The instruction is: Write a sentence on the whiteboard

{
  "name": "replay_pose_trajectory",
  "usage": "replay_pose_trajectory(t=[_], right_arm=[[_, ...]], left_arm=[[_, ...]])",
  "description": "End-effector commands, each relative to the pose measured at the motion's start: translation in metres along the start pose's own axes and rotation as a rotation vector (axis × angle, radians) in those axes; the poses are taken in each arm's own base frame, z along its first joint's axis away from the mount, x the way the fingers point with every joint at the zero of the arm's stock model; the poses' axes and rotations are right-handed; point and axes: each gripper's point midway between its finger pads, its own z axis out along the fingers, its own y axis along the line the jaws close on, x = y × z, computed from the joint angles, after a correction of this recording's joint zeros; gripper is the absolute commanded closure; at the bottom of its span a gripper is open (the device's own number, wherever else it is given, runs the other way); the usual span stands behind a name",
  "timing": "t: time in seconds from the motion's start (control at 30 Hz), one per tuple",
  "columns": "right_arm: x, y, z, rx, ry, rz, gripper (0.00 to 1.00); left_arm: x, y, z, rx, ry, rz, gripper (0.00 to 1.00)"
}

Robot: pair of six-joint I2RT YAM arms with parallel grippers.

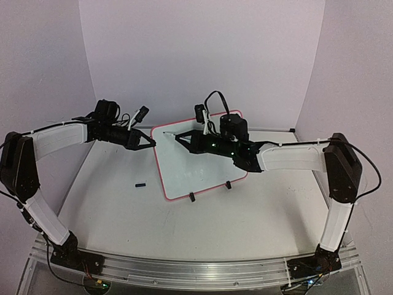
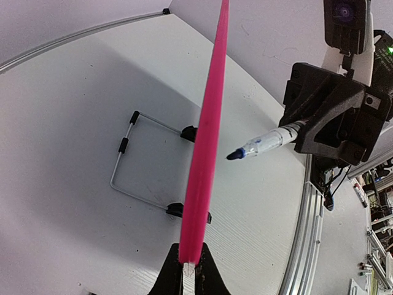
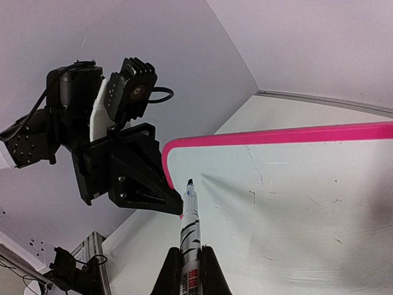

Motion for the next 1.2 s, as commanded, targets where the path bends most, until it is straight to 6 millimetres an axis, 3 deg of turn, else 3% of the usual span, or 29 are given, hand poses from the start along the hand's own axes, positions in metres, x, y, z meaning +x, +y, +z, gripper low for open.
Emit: replay_pose_trajectory(t=[0.0,0.43,0.83,1.17], right_arm=[[-0.02,0.008,0.007,-0.012,-0.067,-0.014,1.0],[-0.019,0.003,0.015,0.0,-0.066,-0.015,1.0],[0.008,0.004,0.022,-0.039,0.024,0.0,1.0],[0.008,-0.009,0.003,0.057,-0.016,0.002,1.0]], left_arm=[[0.004,-0.007,-0.002,0.02,0.008,0.007,1.0],[0.003,-0.008,-0.003,0.021,0.005,0.013,1.0],[0.002,-0.008,-0.004,0.015,0.003,0.019,1.0],[0.002,-0.007,-0.004,0.011,0.004,0.018,1.0]])
